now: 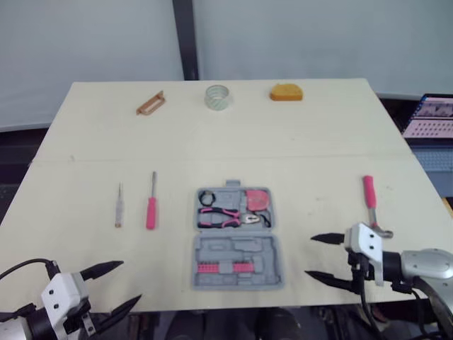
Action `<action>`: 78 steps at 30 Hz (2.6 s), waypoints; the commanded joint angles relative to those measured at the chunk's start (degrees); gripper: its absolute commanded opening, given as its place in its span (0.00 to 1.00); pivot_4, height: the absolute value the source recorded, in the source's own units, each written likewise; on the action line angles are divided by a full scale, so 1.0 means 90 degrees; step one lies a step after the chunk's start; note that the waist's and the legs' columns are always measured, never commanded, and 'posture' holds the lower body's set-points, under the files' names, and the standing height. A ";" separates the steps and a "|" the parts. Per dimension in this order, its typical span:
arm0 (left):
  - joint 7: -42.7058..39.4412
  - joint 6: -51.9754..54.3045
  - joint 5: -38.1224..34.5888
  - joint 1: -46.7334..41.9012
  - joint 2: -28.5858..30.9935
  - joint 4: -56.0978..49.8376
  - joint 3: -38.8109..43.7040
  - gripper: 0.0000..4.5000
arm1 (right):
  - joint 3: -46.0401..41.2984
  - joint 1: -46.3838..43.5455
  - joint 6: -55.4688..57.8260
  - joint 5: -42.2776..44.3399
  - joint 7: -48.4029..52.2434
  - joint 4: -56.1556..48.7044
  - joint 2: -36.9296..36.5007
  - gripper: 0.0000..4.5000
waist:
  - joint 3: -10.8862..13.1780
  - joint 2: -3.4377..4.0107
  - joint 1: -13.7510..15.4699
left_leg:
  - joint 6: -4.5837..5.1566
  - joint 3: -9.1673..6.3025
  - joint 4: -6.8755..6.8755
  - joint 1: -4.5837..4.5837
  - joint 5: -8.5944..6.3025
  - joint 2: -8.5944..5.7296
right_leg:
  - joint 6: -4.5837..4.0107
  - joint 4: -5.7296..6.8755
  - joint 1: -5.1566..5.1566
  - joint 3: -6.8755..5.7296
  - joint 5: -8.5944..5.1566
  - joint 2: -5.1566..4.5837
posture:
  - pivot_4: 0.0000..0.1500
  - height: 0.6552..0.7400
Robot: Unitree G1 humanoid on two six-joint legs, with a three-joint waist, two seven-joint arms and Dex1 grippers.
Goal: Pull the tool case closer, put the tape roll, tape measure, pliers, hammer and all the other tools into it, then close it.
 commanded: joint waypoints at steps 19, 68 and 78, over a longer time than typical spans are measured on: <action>0.4057 0.3725 -0.0962 -0.1342 -0.1003 -0.1241 0.0522 0.99 | -0.0174 -0.0528 -0.0496 0.0895 0.0164 -0.0329 0.0549 1.00 | -0.0003 -0.0008 0.0001 | 0.0009 0.0013 0.0006 0.0004 -0.0004 0.0005 | 0.0013 0.0003 0.0003 0.0020 0.0018 0.0004 | 1.00 1.00; 0.5903 0.6106 0.0705 -0.6233 -0.0683 0.2789 -0.1294 0.99 | -0.0243 -0.0460 -0.0736 0.0492 -0.0585 -0.0321 0.0694 1.00 | -0.0011 -0.0014 0.0018 | 0.0005 0.0031 0.0020 0.0009 -0.0002 0.0004 | 0.0014 0.0033 -0.0016 0.0043 0.0020 0.0008 | 1.00 1.00; 0.5838 0.5986 0.0773 -0.6383 -0.0770 0.2981 -0.1238 0.99 | -0.0226 -0.0539 -0.0479 0.0486 -0.0698 -0.0481 0.0708 1.00 | -0.0010 -0.0014 0.0018 | 0.0005 0.0031 0.0021 0.0009 -0.0002 0.0004 | 0.0014 0.0035 -0.0016 0.0044 0.0020 0.0008 | 1.00 1.00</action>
